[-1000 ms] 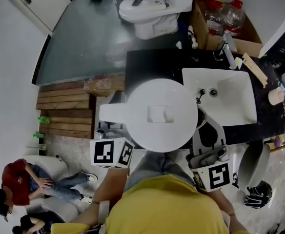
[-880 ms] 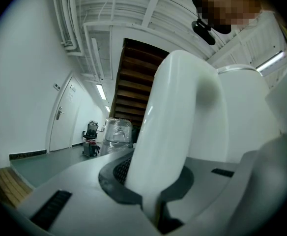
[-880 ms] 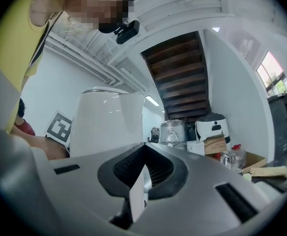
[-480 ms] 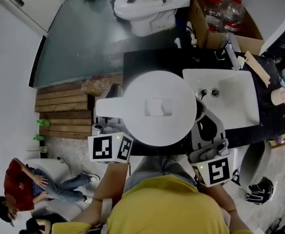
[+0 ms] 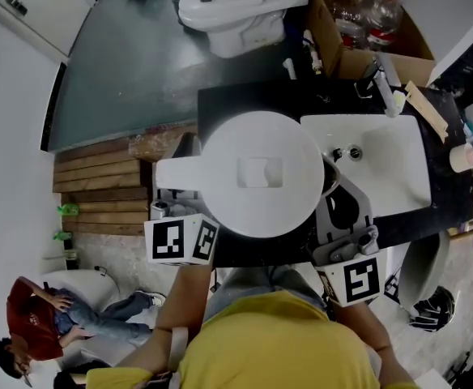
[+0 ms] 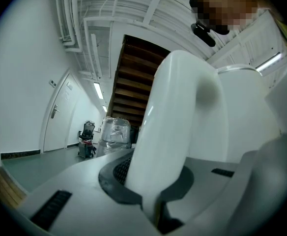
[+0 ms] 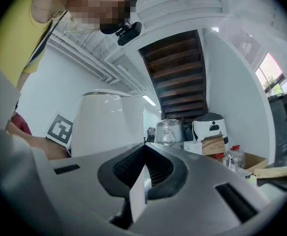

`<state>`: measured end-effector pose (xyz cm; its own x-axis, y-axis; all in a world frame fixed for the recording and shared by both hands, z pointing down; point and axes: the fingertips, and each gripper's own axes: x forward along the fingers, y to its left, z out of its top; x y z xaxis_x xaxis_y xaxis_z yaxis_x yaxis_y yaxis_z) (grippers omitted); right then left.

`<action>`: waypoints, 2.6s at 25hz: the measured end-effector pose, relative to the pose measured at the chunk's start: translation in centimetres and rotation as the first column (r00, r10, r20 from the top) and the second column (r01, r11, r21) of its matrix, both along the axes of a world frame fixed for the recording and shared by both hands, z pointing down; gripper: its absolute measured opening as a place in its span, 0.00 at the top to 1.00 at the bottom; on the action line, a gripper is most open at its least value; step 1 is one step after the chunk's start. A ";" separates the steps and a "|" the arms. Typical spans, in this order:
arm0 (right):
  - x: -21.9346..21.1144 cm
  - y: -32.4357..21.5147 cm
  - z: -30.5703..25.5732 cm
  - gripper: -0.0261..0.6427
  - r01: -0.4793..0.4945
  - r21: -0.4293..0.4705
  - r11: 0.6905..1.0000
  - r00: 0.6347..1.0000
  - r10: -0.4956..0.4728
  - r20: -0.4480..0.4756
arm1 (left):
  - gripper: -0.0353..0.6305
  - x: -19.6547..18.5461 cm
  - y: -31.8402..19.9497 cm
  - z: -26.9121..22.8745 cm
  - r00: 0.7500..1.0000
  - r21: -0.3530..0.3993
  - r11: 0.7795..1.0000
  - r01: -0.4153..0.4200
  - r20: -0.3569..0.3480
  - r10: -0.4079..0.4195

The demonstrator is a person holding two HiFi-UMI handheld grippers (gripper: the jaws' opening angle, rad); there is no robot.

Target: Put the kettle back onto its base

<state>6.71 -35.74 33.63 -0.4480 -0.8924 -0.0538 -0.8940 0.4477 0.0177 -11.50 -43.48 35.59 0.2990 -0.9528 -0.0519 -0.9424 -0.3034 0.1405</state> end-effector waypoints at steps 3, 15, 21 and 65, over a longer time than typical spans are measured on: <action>0.0 -0.8 0.3 0.95 -0.009 0.004 1.000 1.000 0.009 -0.002 | 0.90 0.1 -1.0 0.5 1.000 0.003 1.000 -0.006 0.004 0.006; 0.6 -2.7 2.4 0.96 -0.062 -0.006 0.998 0.998 0.062 -0.032 | 0.90 1.1 -3.8 4.2 0.999 -0.026 0.999 -0.046 -0.025 0.045; 0.8 -3.2 3.7 0.96 -0.080 -0.025 0.996 0.996 0.079 -0.037 | 0.90 1.6 -4.6 5.5 0.998 -0.029 0.998 -0.062 -0.025 0.062; 2.1 -1.4 5.7 0.95 -0.106 -0.068 0.992 0.989 0.098 -0.114 | 0.70 0.0 1.5 8.7 0.983 -0.266 0.964 -0.031 0.166 0.078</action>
<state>8.81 -37.16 39.30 -0.3541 -0.9334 0.0585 -0.9294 0.3582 0.0887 -11.53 -41.94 44.30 0.3332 -0.9082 0.2535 -0.9423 -0.3297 0.0571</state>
